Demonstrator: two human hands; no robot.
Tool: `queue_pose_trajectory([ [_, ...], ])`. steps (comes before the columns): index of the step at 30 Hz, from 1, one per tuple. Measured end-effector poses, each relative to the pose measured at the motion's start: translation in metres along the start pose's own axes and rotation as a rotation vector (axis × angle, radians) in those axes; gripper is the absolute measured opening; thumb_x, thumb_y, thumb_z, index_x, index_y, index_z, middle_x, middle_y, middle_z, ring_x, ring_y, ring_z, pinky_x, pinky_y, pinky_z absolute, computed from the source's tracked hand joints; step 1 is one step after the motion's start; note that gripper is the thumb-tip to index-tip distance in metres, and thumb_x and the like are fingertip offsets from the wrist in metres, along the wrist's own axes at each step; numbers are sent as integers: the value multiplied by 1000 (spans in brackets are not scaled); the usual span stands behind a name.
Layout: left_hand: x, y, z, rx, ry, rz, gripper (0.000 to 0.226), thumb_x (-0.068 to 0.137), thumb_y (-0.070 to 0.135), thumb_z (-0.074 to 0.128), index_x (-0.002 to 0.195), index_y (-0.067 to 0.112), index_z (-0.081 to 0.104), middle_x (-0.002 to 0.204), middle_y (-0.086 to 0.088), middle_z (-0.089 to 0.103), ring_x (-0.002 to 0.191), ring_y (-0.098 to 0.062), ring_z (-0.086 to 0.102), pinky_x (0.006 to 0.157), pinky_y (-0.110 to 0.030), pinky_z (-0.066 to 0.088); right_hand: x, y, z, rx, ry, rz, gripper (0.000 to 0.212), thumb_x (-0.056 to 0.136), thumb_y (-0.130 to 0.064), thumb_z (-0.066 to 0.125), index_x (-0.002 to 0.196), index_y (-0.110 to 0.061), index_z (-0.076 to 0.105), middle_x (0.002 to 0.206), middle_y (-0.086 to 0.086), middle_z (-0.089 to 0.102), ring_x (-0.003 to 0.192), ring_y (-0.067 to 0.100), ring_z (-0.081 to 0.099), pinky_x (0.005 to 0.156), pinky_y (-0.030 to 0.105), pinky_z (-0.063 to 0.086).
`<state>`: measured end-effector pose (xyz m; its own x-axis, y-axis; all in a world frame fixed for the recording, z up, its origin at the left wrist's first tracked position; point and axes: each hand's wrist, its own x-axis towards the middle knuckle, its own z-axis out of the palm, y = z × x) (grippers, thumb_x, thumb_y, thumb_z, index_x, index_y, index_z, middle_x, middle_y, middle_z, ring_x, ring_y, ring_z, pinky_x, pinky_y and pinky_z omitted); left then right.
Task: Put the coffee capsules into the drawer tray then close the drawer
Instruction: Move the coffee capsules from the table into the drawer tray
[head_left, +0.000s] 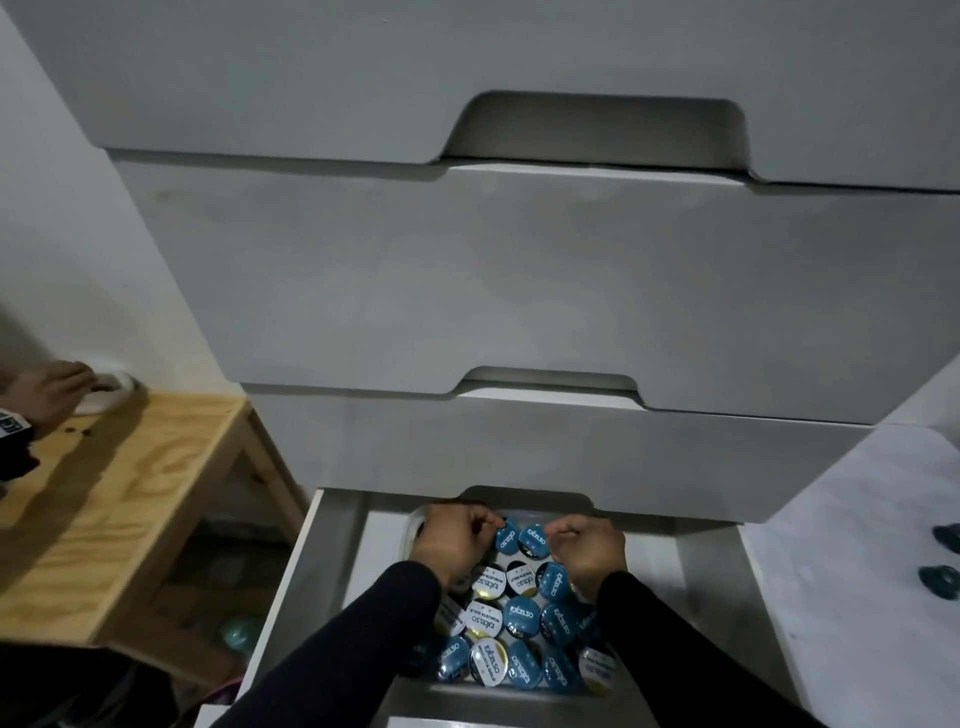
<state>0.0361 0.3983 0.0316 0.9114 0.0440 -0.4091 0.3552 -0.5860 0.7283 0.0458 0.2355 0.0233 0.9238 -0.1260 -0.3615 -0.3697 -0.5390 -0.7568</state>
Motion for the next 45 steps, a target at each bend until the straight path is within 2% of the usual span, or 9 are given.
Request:
queue_pose_trajectory([
  [8,4,-2,-2,195,64,8,20,88,19,62,106,25,66,116,3,64,100,-12,59,94,-22,45,-3,0,2,-178,-50,-103,28,80,-13,66,61,-31,58,80,-4,69,78,12,64,83,30,53],
  [12,-1,1,-3,265,75,29,19,88,19,61,106,24,66,113,1,65,96,-12,59,93,-24,47,-9,-1,1,-318,-37,-261,5,84,-22,61,85,-23,67,93,-1,68,82,11,61,81,27,51],
  [17,-19,8,-3,508,68,73,25,93,26,50,116,20,61,112,-7,65,98,-20,62,89,-30,52,-26,-6,0,-514,-81,-456,33,91,-27,53,121,-15,53,125,3,53,110,15,51,93,20,37],
  [23,-44,4,9,658,138,141,33,94,16,47,127,12,49,124,-11,54,109,-23,56,85,-31,50,-52,-7,-4,-731,-67,-677,43,93,-27,44,134,-12,39,137,5,41,126,18,38,103,25,33],
  [29,-78,10,25,608,454,262,30,96,21,42,124,14,49,127,-2,51,120,-15,45,97,-24,40,-68,-2,-15,-730,82,-801,37,90,-33,48,122,-13,49,123,3,51,116,18,47,95,26,41],
  [33,-100,22,47,630,596,304,35,90,20,55,124,10,53,124,-7,58,119,-20,51,105,-29,39,-76,7,-32,-690,220,-867,34,68,-33,74,95,-15,65,88,-1,66,80,12,65,66,20,54],
  [39,-116,72,101,620,757,426,49,63,21,82,108,7,66,105,-8,70,102,-21,66,89,-34,54,-87,28,-96,-665,216,-856,47,95,-35,37,136,-11,39,139,5,45,129,15,41,104,23,35],
  [42,-122,104,138,604,762,473,49,67,19,79,112,6,64,109,-9,69,106,-22,64,93,-36,51,-92,44,-140,-700,239,-820,46,85,-38,38,110,-10,64,107,3,67,99,14,66,77,20,53],
  [45,-125,142,180,587,731,540,48,68,15,78,112,5,63,108,-10,68,104,-23,64,93,-34,51,-87,75,-188,-694,254,-787,44,81,-36,40,104,-9,65,98,3,68,87,15,67,64,20,54],
])
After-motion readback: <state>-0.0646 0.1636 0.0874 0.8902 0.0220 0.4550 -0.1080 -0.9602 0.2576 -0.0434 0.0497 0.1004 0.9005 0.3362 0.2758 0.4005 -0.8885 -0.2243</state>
